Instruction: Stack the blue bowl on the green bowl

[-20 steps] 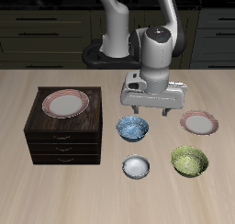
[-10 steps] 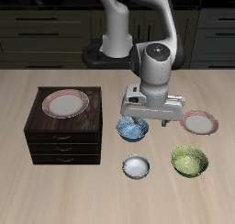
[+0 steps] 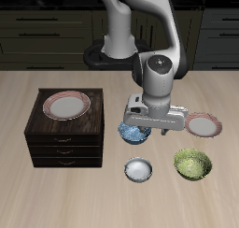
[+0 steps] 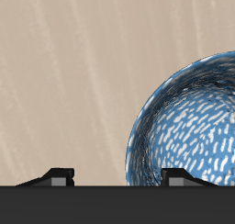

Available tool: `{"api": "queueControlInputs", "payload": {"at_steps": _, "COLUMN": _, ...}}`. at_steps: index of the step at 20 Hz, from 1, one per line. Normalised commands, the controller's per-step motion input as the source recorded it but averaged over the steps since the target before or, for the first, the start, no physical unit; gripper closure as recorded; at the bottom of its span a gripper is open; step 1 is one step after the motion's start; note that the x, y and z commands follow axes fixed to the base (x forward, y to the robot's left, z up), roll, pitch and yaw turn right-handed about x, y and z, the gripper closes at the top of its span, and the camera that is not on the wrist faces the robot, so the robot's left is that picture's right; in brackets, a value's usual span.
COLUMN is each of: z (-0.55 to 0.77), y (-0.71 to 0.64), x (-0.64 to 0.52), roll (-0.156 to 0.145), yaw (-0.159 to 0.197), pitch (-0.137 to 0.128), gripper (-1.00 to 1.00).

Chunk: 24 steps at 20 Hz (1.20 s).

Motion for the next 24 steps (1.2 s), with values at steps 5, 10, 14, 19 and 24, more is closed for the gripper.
{"api": "queueControlInputs", "payload": {"at_steps": 5, "z": 0.13, "y": -0.05, "x": -0.02, "roll": 0.013, "yaw": -0.008, "pitch": -0.026, "gripper": 1.00}}
{"api": "queueControlInputs", "payload": {"at_steps": 10, "z": 0.17, "y": 0.01, "x": -0.08, "roll": 0.025, "yaw": 0.003, "pitch": -0.026, "gripper": 1.00}}
{"api": "queueControlInputs", "payload": {"at_steps": 14, "z": 0.27, "y": 0.07, "x": -0.10, "roll": 0.024, "yaw": 0.033, "pitch": -0.040, "gripper": 1.00}}
{"api": "queueControlInputs", "payload": {"at_steps": 19, "z": 0.36, "y": 0.02, "x": -0.07, "roll": 0.004, "yaw": 0.026, "pitch": -0.051, "gripper": 1.00}}
{"api": "queueControlInputs", "payload": {"at_steps": 24, "z": 0.50, "y": -0.03, "x": -0.03, "roll": -0.008, "yaw": 0.021, "pitch": -0.071, "gripper": 1.00}}
